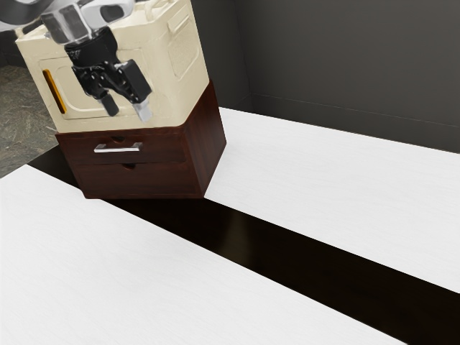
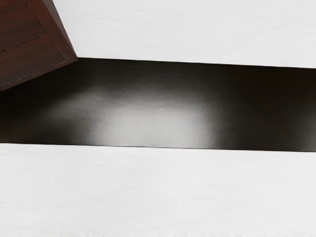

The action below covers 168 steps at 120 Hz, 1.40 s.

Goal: Pull the drawer handle with one arm to open the drawer

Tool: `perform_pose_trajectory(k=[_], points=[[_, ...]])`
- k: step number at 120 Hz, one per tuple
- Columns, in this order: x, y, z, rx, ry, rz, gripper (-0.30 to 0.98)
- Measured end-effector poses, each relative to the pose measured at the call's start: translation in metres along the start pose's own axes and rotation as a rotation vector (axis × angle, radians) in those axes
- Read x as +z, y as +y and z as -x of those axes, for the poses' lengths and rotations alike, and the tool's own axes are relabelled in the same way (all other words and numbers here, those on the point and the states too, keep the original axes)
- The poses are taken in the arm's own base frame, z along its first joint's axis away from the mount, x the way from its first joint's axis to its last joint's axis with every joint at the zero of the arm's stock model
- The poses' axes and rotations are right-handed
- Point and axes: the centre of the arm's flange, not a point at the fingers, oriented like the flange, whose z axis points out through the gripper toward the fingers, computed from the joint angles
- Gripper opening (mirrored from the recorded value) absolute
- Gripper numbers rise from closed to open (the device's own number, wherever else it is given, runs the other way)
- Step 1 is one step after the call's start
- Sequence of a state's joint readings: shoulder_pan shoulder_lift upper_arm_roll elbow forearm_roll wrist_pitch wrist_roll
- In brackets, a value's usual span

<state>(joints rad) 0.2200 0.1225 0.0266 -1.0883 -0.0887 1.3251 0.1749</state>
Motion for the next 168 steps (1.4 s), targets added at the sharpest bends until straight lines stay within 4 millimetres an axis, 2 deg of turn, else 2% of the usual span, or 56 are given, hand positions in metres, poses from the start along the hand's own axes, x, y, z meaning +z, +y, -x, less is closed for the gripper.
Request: perform_pose_trajectory(k=[16, 19, 27, 31, 38, 56, 65, 74, 89, 106, 128, 147, 168], points=[[0.003, -0.016, 0.006, 0.048, -0.038, -0.040, 0.69], [0.006, -0.011, 0.005, 0.084, -0.051, -0.048, 0.69], [0.019, 0.019, 0.000, 0.200, -0.105, -0.062, 0.68], [0.026, 0.023, 0.001, 0.235, -0.139, -0.065, 0.68], [0.040, 0.000, 0.012, 0.240, -0.204, -0.065, 0.68], [0.065, -0.057, 0.078, 0.288, -0.256, -0.049, 0.69], [0.086, -0.067, 0.084, 0.365, -0.248, -0.057, 0.69], [0.094, -0.096, 0.089, 0.408, -0.217, -0.072, 0.69], [0.100, -0.129, 0.084, 0.503, -0.158, -0.108, 0.69], [0.114, -0.138, 0.066, 0.648, -0.122, -0.137, 0.69], [0.140, -0.161, 0.047, 0.782, -0.103, -0.146, 0.69], [0.147, -0.178, 0.037, 0.876, -0.075, -0.173, 0.69], [0.152, -0.179, 0.024, 0.977, -0.034, -0.209, 0.69]])
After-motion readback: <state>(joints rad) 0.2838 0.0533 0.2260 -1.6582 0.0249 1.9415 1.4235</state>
